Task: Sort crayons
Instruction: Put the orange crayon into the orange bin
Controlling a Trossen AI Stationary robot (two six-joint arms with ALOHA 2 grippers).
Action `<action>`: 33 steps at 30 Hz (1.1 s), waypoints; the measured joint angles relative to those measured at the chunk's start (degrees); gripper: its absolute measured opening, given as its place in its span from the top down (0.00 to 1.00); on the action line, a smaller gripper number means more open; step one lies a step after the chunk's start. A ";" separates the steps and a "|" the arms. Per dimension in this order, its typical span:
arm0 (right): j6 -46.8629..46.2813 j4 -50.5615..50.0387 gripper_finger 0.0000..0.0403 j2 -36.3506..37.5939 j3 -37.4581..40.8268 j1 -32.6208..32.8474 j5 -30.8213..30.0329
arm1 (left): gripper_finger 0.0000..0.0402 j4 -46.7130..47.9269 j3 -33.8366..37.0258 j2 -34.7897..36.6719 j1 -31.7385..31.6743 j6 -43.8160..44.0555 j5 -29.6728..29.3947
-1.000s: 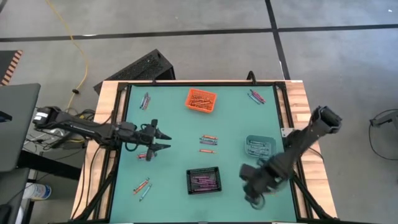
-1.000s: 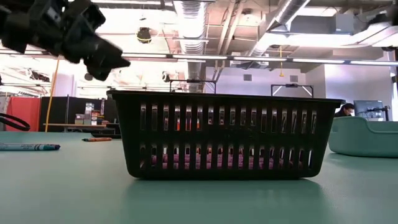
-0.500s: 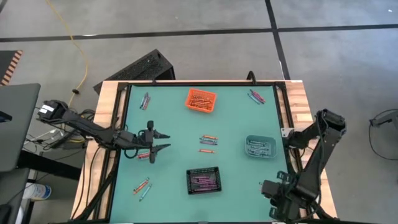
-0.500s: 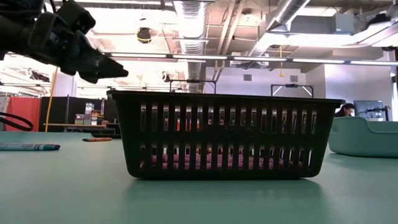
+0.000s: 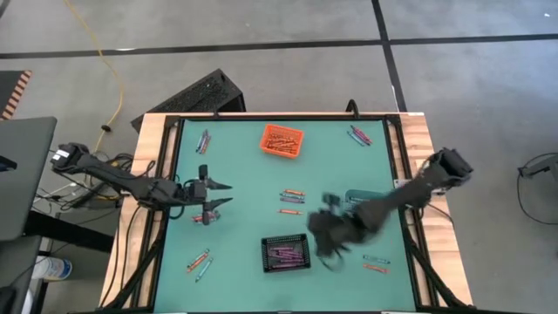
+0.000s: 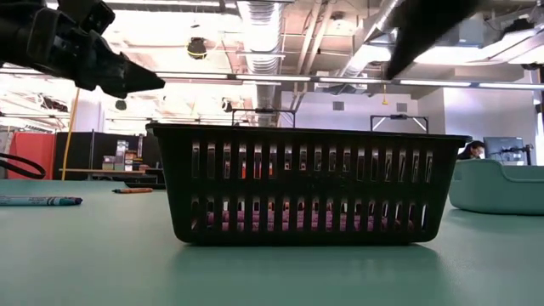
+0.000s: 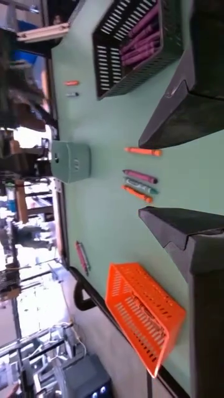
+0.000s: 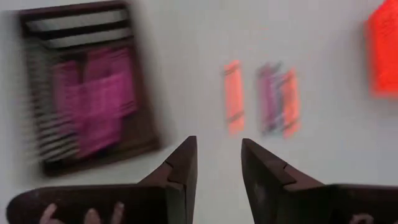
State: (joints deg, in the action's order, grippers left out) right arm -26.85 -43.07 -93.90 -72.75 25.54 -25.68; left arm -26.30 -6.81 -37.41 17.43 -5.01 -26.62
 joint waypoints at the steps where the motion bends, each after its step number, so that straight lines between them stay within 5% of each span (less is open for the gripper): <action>1: 3.60 1.37 0.71 -0.67 0.00 -2.74 0.03 | 0.62 -0.54 0.86 1.12 0.00 -0.35 0.02; 8: 14.91 6.75 0.71 -6.57 0.02 -17.93 9.67 | 0.62 2.82 6.10 9.20 -3.16 1.24 -0.73; 16: 23.07 9.81 0.71 -10.48 0.24 -25.89 16.78 | 0.62 6.03 6.10 12.48 -6.14 1.26 5.73; 33: 23.87 30.64 0.71 -10.18 14.16 -29.23 21.47 | 0.62 12.39 6.10 12.81 -6.18 8.31 4.69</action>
State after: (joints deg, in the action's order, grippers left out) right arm -2.99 -12.43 -104.08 -58.60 -3.68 -4.21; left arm -13.91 -0.71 -24.60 11.25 3.30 -21.93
